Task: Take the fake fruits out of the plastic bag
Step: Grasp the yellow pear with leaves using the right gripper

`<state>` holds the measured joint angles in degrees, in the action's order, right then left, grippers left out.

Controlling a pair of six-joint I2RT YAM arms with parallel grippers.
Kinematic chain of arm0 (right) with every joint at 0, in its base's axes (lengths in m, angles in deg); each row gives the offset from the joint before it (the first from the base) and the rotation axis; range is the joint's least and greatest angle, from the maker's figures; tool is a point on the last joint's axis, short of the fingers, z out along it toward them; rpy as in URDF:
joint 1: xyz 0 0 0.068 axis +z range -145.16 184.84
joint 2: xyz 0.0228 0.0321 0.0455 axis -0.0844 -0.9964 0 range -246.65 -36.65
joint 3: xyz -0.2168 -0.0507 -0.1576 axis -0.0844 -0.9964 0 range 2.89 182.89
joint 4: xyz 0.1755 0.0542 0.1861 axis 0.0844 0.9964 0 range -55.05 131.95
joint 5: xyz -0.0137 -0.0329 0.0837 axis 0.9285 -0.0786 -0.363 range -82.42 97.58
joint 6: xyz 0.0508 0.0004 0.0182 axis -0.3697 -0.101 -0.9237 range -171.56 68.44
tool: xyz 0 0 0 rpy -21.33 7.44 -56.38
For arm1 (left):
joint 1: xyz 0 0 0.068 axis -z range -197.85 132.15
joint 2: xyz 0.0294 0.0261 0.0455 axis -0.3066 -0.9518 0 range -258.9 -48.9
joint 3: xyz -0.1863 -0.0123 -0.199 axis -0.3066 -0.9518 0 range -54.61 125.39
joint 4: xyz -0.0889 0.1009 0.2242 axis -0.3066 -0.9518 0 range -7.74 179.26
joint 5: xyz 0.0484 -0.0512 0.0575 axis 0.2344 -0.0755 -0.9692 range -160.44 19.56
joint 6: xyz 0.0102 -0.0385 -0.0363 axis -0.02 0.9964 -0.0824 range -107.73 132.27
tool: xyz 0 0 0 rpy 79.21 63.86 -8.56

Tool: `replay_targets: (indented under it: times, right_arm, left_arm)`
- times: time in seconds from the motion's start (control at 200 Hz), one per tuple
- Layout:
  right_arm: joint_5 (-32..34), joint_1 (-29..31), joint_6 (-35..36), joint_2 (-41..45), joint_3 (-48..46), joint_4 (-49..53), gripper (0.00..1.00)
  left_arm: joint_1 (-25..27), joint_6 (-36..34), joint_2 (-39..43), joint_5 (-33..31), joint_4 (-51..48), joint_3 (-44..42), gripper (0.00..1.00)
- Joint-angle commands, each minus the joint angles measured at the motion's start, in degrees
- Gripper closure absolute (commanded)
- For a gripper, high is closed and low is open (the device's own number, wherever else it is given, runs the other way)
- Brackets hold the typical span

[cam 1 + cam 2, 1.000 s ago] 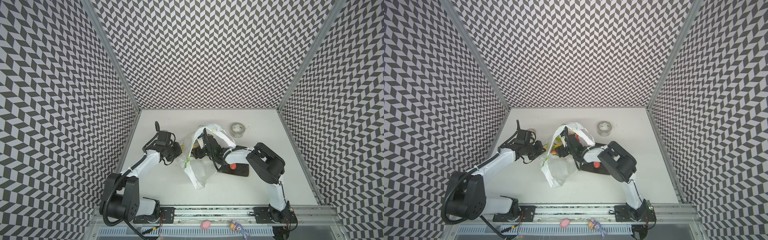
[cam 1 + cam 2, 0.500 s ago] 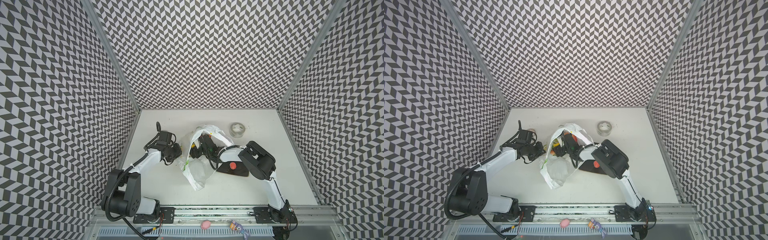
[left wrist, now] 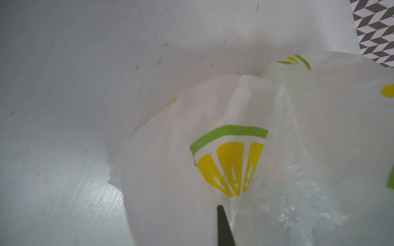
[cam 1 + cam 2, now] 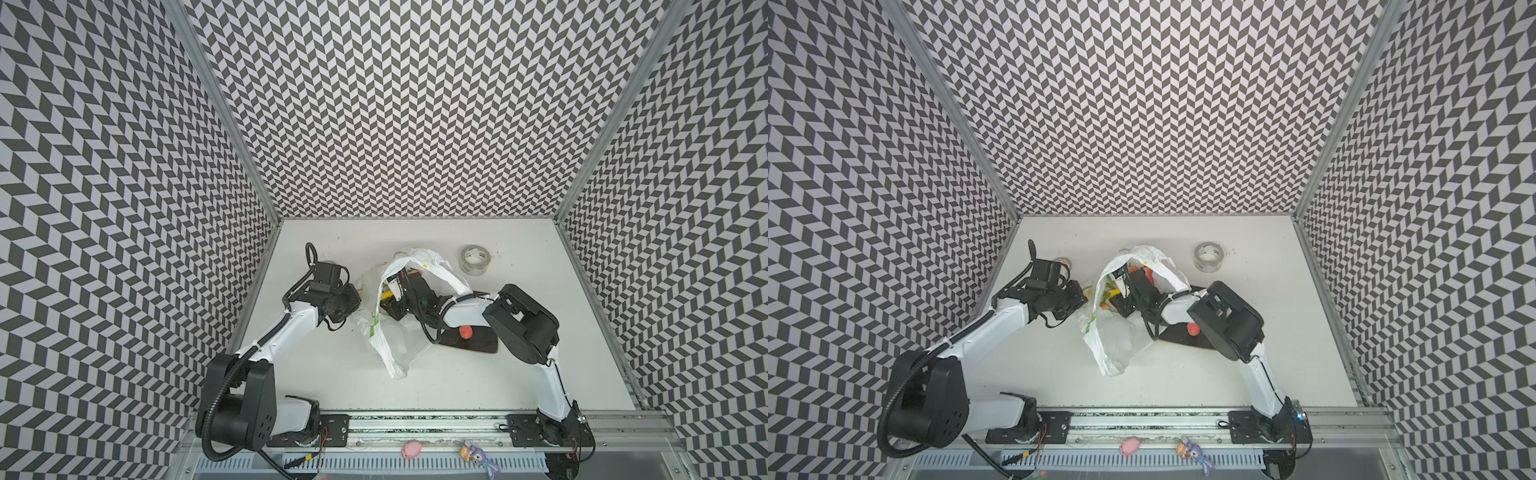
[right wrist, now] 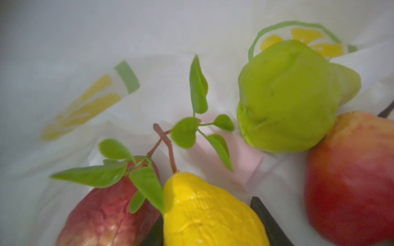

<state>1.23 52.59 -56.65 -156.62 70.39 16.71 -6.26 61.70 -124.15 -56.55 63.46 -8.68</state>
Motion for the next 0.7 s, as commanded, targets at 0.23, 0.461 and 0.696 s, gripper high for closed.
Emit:
replay_targets:
  times: [0.23,0.461,0.696]
  right_arm:
    - [2.18,2.5,-2.15,14.84,-11.28,1.22,0.62]
    - [0.61,4.01,1.72,23.11,-17.71,5.34,0.62]
    - [-0.57,4.79,4.03,31.53,-20.45,12.47,0.62]
  left_arm:
    - [-0.43,13.18,5.26,-5.95,2.16,-3.27,1.0]
    - [-0.42,17.28,6.64,-7.55,2.84,-4.65,1.0]
    - [-0.43,16.64,5.3,-9.36,0.98,-2.87,1.0]
